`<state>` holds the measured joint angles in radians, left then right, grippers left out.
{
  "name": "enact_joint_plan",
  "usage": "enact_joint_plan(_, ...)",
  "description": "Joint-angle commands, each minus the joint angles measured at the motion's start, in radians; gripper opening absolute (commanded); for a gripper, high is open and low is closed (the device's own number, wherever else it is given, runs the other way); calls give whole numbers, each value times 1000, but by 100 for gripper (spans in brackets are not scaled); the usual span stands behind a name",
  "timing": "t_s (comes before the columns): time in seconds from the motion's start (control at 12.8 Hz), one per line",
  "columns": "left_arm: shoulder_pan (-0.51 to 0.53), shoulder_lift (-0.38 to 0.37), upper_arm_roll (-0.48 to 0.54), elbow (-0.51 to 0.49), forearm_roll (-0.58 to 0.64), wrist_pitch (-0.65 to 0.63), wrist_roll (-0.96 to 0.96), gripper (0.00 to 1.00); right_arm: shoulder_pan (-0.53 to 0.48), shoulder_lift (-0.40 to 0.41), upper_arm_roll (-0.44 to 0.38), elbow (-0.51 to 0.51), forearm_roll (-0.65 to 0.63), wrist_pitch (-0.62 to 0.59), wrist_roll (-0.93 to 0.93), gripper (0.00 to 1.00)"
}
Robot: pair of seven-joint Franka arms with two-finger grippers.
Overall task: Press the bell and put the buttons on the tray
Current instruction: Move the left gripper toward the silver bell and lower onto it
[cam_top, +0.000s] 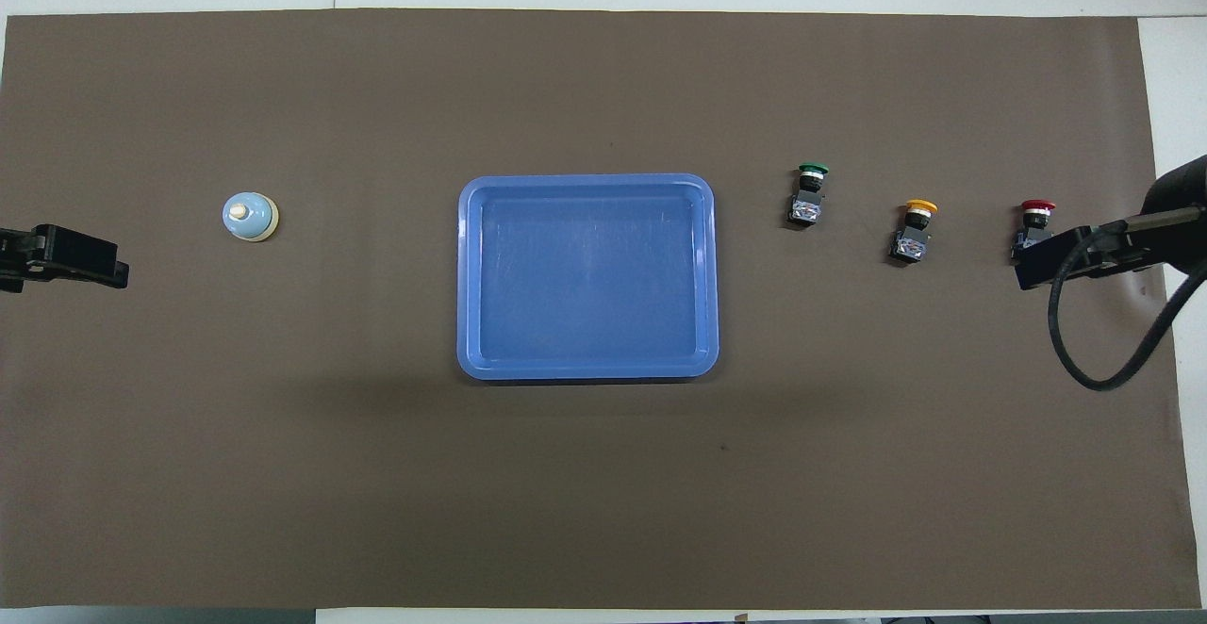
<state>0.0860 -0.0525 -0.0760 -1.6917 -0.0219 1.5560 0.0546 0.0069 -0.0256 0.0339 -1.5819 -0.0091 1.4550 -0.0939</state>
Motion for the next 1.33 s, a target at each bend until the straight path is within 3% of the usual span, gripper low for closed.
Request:
enact_joint_plan(0.0,-5,-13,4,-9,-7,9,7,100,-16,-19,4,-21,20,2,-21,100)
enact_joint_plan(0.31,-8,-21,2,-19,-4,18,7,100,-16,-19,4,-21,20,1,-21,100)
enact_joint_plan(0.47,-8,-4,1,-40,-1,128,13,97,-16,-19,4,-21,20,1,-20,100)
enact_joint_plan(0.55,-8,25,1,-42,5,156,14,53,-16,-19,4,-21,20,1,-20,100)
enact_joint_plan(0.63,-8,67,1,-36,16,176,13,24,-16,-19,4,-21,20,2,-20,100)
enact_joint_plan(0.71,-8,94,1,-37,16,212,13,0,-16,-19,4,-21,20,1,-21,100)
enact_joint_plan(1.1,4,284,1,-40,14,428,5,0,-16,-19,4,-21,20,2,-21,100)
enact_joint_plan(1.25,1,348,4,-16,16,458,4,0,-16,-19,4,-21,20,2,-21,100)
